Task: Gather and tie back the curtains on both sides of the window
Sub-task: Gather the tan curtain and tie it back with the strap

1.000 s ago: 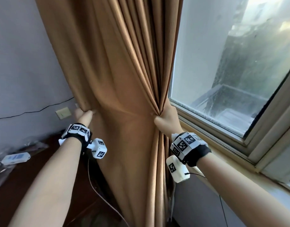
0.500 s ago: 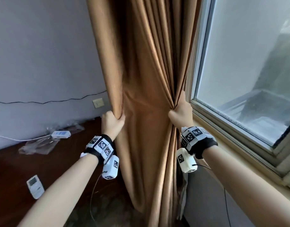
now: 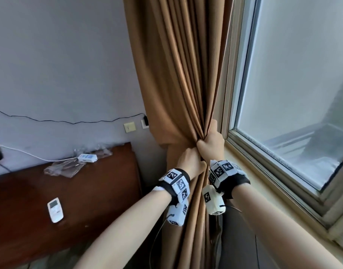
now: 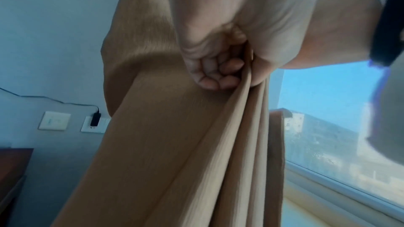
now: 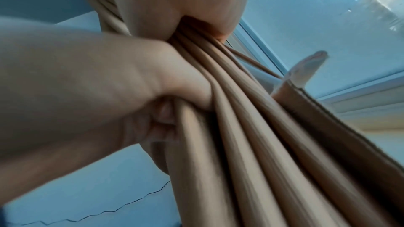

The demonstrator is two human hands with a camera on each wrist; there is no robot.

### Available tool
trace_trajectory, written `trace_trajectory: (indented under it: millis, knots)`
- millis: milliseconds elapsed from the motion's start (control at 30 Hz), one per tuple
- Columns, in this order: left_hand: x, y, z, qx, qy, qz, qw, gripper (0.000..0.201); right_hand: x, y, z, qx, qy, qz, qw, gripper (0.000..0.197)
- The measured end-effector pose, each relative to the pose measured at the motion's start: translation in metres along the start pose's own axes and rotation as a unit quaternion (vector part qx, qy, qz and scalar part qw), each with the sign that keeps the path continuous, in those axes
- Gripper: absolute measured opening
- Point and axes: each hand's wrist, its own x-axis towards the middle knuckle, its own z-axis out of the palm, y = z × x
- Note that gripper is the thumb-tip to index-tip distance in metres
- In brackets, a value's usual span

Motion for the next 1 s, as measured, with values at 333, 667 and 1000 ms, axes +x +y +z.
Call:
trace_trajectory:
  millis: [333, 667, 1000]
  knots:
    - [0.003, 0.012, 0.007, -0.02, -0.076, -0.004, 0.997, 0.034, 0.003, 0.007, -0.01, 0.058, -0.036, 0.014, 0.998, 0.04]
    - [0.019, -0.032, -0.004, -0.104, -0.142, 0.039, 0.984, 0.041, 0.01, 0.006, -0.011, 0.02, -0.044, 0.015, 0.999, 0.048]
    - [0.073, -0.129, -0.076, -0.381, -0.035, -0.101, 0.919, 0.093, 0.011, 0.005, -0.004, 0.034, -0.042, 0.017, 0.998, 0.059]
